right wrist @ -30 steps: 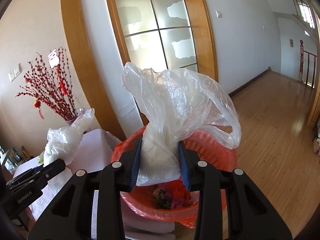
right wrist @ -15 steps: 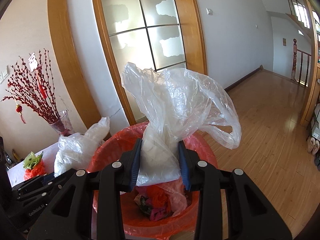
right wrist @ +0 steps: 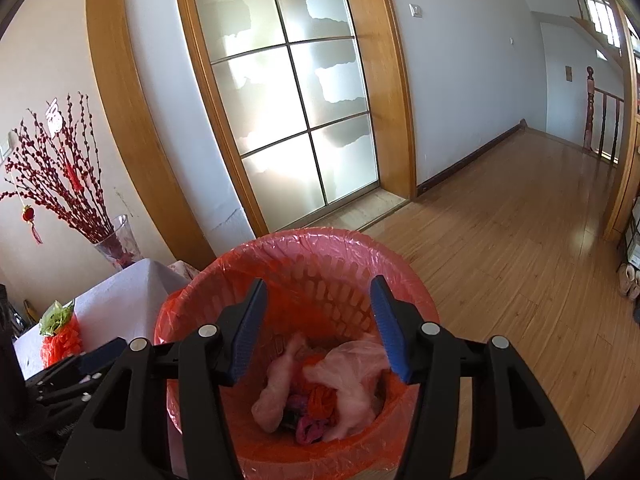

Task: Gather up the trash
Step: 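Carry the white bag and clear bag over the basket and release both, then grasp the green paw-print bag with the right gripper while the left gripper grasps the orange bag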

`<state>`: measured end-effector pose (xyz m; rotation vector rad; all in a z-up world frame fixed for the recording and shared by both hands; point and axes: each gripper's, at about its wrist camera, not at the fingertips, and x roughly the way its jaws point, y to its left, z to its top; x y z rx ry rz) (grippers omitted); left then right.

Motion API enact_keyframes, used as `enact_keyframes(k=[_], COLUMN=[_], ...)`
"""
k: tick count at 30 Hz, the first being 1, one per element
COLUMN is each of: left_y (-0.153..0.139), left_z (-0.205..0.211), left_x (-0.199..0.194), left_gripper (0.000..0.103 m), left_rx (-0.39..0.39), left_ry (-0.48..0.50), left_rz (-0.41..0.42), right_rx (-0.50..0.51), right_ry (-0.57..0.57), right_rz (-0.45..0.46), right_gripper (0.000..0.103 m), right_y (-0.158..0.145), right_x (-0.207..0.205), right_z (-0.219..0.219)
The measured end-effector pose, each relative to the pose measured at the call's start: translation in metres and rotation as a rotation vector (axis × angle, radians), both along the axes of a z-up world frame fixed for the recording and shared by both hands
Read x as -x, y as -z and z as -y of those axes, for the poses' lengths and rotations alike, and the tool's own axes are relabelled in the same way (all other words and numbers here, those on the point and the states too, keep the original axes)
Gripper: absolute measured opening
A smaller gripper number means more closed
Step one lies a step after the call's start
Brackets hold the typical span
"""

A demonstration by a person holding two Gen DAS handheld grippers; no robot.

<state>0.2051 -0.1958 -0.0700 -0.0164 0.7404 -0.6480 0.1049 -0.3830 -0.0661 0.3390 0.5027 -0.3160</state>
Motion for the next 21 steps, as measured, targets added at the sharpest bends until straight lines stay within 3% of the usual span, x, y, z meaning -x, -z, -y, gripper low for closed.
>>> enact_keyframes(k=[11, 21], left_y=[-0.021, -0.032], left_z=[-0.086, -0.204], left_x=[0.029, 0.038], left_gripper=[0.065, 0.065], left_rx=[-0.041, -0.081], left_ry=[-0.188, -0.456], left_rz=[0.104, 0.143], right_rx=[0.021, 0.003], right_ry=[-0.161, -0.438], right_rz=[-0.025, -0.023], right_gripper=[0.054, 0.053], right_y=[-0.002, -0.016], right_x=[-0.011, -0.056], right_z=[-0.059, -0.171])
